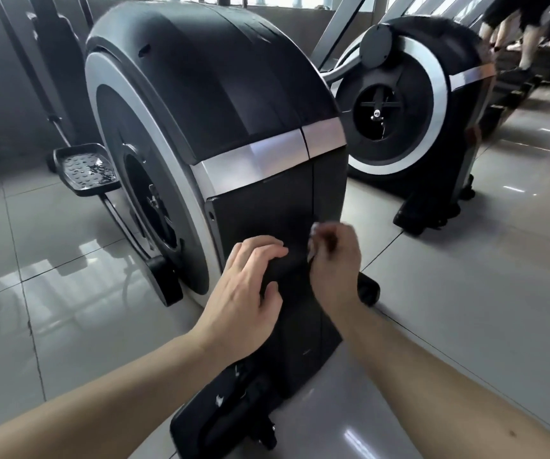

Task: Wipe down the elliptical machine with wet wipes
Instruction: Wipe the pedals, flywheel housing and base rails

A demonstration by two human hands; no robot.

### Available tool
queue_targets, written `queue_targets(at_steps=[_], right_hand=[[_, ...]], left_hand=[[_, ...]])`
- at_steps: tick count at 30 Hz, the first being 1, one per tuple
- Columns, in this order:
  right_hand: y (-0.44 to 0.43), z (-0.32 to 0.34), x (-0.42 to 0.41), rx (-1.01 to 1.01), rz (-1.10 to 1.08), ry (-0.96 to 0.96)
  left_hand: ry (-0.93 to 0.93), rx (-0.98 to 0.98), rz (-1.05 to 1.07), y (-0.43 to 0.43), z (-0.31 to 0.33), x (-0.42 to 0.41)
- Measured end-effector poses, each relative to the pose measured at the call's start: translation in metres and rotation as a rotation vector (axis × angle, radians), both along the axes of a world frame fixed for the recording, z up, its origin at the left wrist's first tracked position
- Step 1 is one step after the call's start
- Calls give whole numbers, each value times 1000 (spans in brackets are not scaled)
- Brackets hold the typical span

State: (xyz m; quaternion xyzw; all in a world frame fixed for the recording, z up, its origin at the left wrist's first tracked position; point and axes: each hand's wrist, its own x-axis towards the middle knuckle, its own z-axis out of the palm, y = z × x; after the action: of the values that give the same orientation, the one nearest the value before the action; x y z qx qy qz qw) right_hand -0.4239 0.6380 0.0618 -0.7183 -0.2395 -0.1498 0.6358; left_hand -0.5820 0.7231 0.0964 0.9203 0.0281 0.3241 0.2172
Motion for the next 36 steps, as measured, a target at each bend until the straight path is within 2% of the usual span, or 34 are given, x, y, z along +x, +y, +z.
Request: queue_targets(at_steps=[3,6,8,12,14,16,20,21,23,25,29,36], right_hand=[[11,48,34,193,-122,95],[16,69,42,334,-121,77],[15,52,41,316,-129,127],[-6,-5,50,143,-125,422],[-11,-10,55,86,-117,508],[-5,4,56,186,-82,543],[9,38,57,553,-26,547],[9,39,53,584,-1,530],[6,27,43,525,27,464],[0,0,35,365,49,434],[-21,-51,32,78,-58,391],[-38,-102,14,56,-83,638]], left_hand=[[56,-9,-8,-6,-2,4],[129,-20,-49,-8,-8,6],[179,-17,-61,-7,-13,6],[241,13,-72,-4,-22,8],[266,25,-77,-5,-26,8],[285,50,-78,-5,-31,9],[321,79,-64,-4,-37,12],[325,93,-60,-4,-39,14],[336,152,-64,-2,-43,17],[346,249,-68,-1,-46,21],[393,449,-60,-3,-47,37],[446,639,19,-12,-56,47]])
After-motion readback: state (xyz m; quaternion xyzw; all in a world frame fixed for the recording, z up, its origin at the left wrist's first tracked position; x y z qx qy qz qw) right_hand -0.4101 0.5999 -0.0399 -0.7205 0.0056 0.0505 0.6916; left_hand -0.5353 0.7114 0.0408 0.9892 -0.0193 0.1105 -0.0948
